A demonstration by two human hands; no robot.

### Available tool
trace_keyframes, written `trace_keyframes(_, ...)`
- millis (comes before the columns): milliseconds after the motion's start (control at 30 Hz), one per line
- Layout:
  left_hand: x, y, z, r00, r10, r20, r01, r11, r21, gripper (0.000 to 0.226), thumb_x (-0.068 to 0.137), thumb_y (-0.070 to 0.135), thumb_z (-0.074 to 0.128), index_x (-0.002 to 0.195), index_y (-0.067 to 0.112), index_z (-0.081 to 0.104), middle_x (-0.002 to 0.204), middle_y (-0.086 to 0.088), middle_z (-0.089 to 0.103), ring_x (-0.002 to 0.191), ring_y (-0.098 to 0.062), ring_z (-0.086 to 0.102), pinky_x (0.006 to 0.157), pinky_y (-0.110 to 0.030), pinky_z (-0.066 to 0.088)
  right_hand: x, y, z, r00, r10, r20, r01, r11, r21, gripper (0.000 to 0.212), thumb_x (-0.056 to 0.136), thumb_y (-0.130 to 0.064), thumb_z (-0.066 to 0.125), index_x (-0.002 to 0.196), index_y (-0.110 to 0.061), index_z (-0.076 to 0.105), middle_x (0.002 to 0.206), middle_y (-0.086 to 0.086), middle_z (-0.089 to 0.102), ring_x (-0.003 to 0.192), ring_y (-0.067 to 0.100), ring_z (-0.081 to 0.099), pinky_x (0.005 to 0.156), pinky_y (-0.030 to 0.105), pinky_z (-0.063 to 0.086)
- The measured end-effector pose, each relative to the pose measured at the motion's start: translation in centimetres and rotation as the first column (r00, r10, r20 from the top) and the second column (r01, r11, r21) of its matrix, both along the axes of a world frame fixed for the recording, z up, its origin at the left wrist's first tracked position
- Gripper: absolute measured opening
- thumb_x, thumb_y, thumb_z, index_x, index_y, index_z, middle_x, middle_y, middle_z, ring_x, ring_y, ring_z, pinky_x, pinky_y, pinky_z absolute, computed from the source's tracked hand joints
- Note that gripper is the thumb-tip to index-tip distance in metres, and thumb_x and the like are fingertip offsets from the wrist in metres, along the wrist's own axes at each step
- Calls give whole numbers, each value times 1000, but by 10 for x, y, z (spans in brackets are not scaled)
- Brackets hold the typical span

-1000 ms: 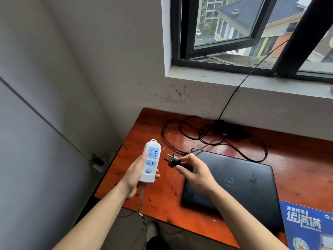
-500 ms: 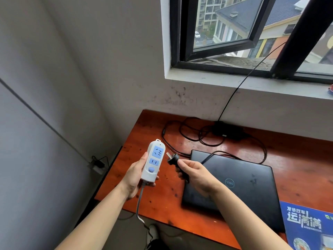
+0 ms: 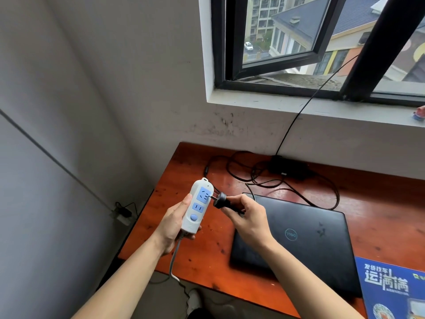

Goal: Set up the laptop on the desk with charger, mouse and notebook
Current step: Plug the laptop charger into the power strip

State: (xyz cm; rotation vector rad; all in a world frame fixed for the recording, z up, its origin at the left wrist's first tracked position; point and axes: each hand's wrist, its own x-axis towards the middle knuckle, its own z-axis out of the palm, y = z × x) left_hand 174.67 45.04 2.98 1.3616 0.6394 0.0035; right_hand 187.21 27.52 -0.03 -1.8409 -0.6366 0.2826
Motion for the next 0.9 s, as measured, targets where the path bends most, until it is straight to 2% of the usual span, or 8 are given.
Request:
trace_keyframes(200,-1,-1,-2,999,-37,-14,37,999,27,48,89,71,48,118,39,68,86,-9,68,70,-22,63,51,-31,50,2,0,-1,994,18,111,-13,999,-48,23,81,-23,83,99,-32,72,90,-20,72,86,1,67,70,15,52)
trace_keyframes(400,1,-2,-2,999,-37,-11,37,998,58,43,95,61,44,120,34,68,84,-9,67,69,-21,62,51,-30,50,2,2,4,948,35,317,5,992,-126,22,80,-23,83,98,-22,73,89,-13,70,76,4,62,66,23,52)
trace_keyframes(467,1,-2,-2,1000,-29,-2,29,993,115,46,94,60,44,123,33,66,84,-3,71,71,-18,65,54,-30,51,1,3,8,920,33,392,26,989,-146,22,78,-23,84,98,-19,73,86,-10,70,70,9,61,62,26,52)
trace_keyframes(633,3,-2,1,999,-17,-36,28,946,322,55,92,63,33,115,28,69,91,9,77,84,-7,72,64,-12,51,0,6,22,820,106,563,31,973,-230,24,74,-25,88,94,-19,77,79,-6,71,61,19,65,52,25,48)
trace_keyframes(800,5,-1,1,998,-27,-54,45,925,378,49,98,57,32,113,29,69,85,10,76,81,-2,71,62,-10,48,3,7,34,788,197,583,-37,961,-275,16,79,-20,84,91,-12,76,73,0,66,58,24,62,49,32,52)
trace_keyframes(900,6,-1,5,998,-35,-51,53,908,414,45,96,59,31,107,36,68,85,17,75,82,0,70,62,-10,48,7,8,40,783,248,571,-87,952,-293,13,83,-17,80,91,-8,75,71,4,63,59,27,59,51,35,52)
